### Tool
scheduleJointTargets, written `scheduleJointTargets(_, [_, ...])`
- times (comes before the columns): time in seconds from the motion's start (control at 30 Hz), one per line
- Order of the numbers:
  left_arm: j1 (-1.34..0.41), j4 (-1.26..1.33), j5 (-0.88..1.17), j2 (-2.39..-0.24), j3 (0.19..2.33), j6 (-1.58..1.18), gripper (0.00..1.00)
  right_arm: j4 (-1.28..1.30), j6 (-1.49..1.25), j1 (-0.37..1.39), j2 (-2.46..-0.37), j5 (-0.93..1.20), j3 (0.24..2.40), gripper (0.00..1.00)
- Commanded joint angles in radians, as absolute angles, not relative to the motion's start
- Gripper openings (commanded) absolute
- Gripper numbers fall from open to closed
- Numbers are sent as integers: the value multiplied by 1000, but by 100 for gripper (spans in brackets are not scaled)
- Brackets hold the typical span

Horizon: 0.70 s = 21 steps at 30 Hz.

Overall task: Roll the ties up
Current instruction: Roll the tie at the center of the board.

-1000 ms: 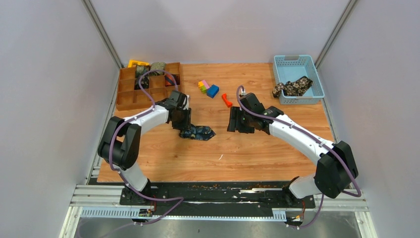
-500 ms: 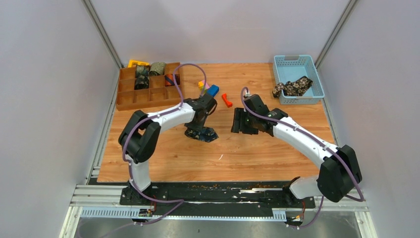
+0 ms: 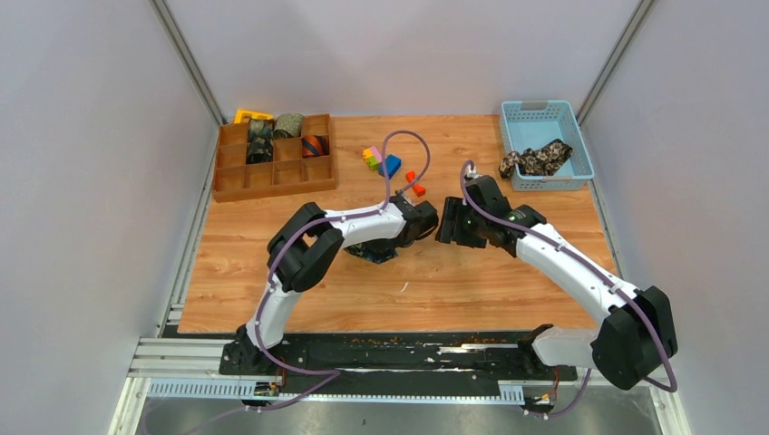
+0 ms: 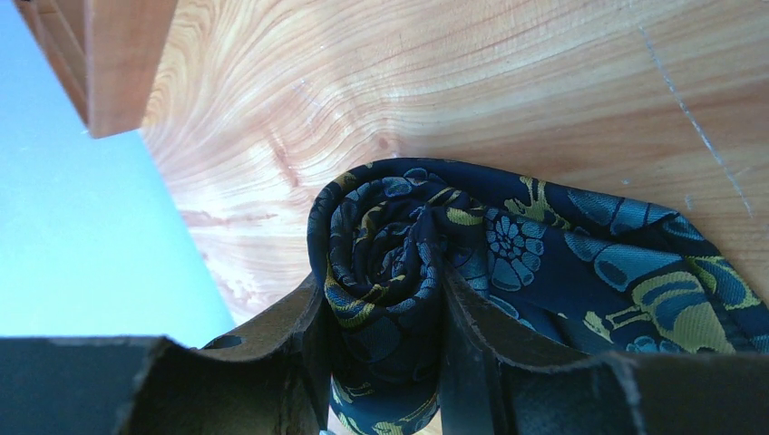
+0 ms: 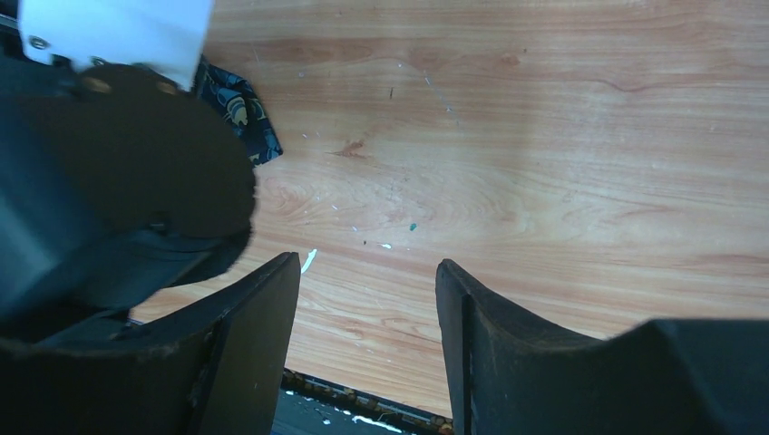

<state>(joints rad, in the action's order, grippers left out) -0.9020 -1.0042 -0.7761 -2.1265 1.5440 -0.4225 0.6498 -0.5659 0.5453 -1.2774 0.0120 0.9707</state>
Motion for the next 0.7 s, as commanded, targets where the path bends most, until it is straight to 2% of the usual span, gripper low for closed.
scheduleJointTargets(0.0, [-936,-1097,-805,-2192,1585,-516,36,631,-544,531,-1219,2,966,58])
scheduleJointTargets(0.23, [-989,-1128,-786,-2239,1642,-566,46,645,-540,520,-1184,1,961,58])
scheduleJointTargets(0.43, [-1015,-1131,-760,-2250,1667,-574,60,658,-538,518,-1159,1,962,58])
scheduleJointTargets(0.67, [-1031,-1154,-741,-2229,1689,-586,63,667,-548,516,-1129,1,961,58])
